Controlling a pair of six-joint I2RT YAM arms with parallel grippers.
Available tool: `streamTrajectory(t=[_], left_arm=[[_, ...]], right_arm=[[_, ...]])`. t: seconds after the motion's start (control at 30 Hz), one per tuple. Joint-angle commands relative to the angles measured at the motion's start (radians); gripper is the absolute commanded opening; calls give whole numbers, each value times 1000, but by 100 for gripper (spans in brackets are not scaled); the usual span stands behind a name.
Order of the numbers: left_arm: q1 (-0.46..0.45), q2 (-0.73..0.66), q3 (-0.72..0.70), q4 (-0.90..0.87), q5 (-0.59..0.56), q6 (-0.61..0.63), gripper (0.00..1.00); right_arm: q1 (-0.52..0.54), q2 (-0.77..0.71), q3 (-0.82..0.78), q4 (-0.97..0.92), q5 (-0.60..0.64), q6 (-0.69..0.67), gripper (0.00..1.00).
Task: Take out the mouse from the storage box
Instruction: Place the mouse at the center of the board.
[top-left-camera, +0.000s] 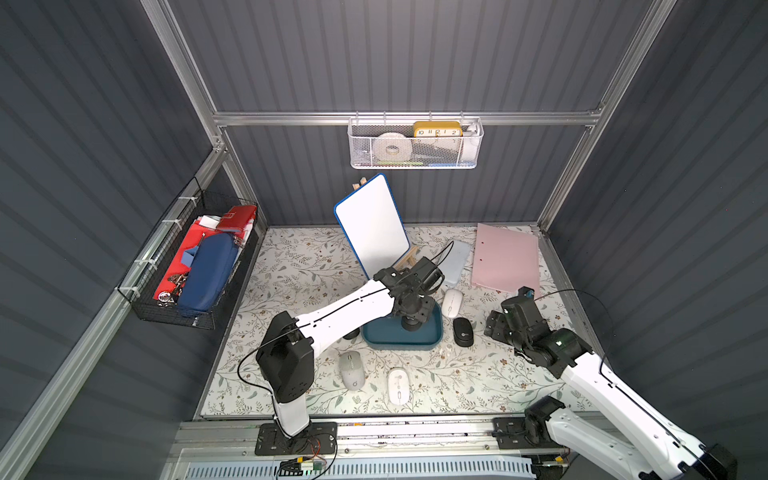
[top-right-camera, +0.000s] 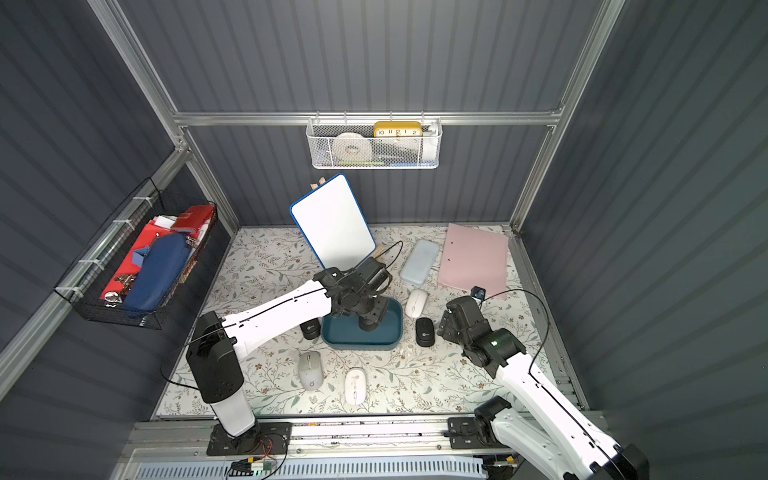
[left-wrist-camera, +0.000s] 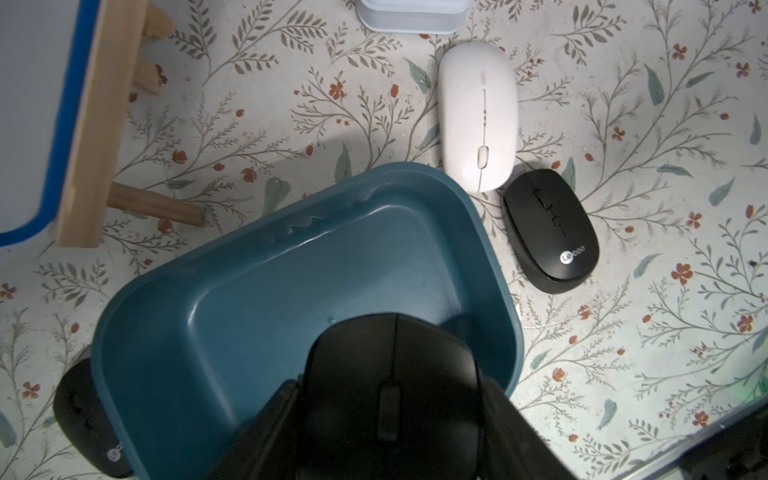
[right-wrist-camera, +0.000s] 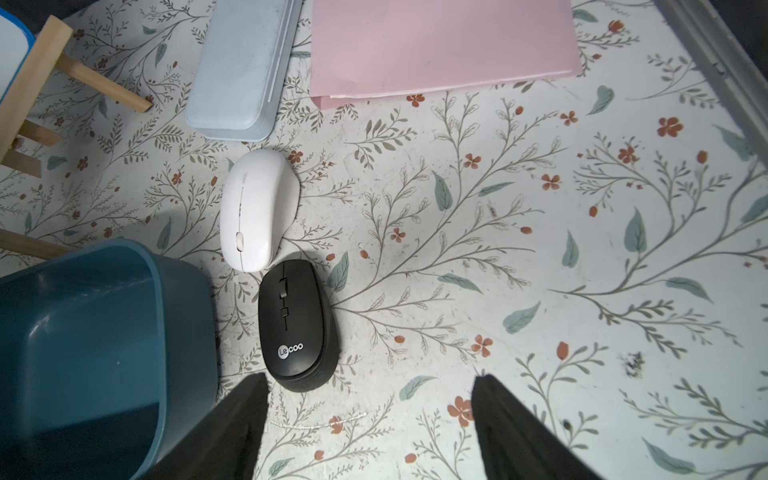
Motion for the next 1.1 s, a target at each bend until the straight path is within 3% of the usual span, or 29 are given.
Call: streamTrajectory(t=[0.0,0.33,0.53,1.07], left_arm=[[-33,-40,-23,-28,25,-32,49],[-228,-5,-62,-2,67,-77,49],[-295,53,-56,31,99,-76,49],[-346,186,-120,140,128,-69,48]], right_arm=[[1,-15,4,-42,52,6,81],[1,-153,2,-137,199,58,81],[1,-284,12,-203,230,125,81],[1,-459,82,-325,297,214,81]])
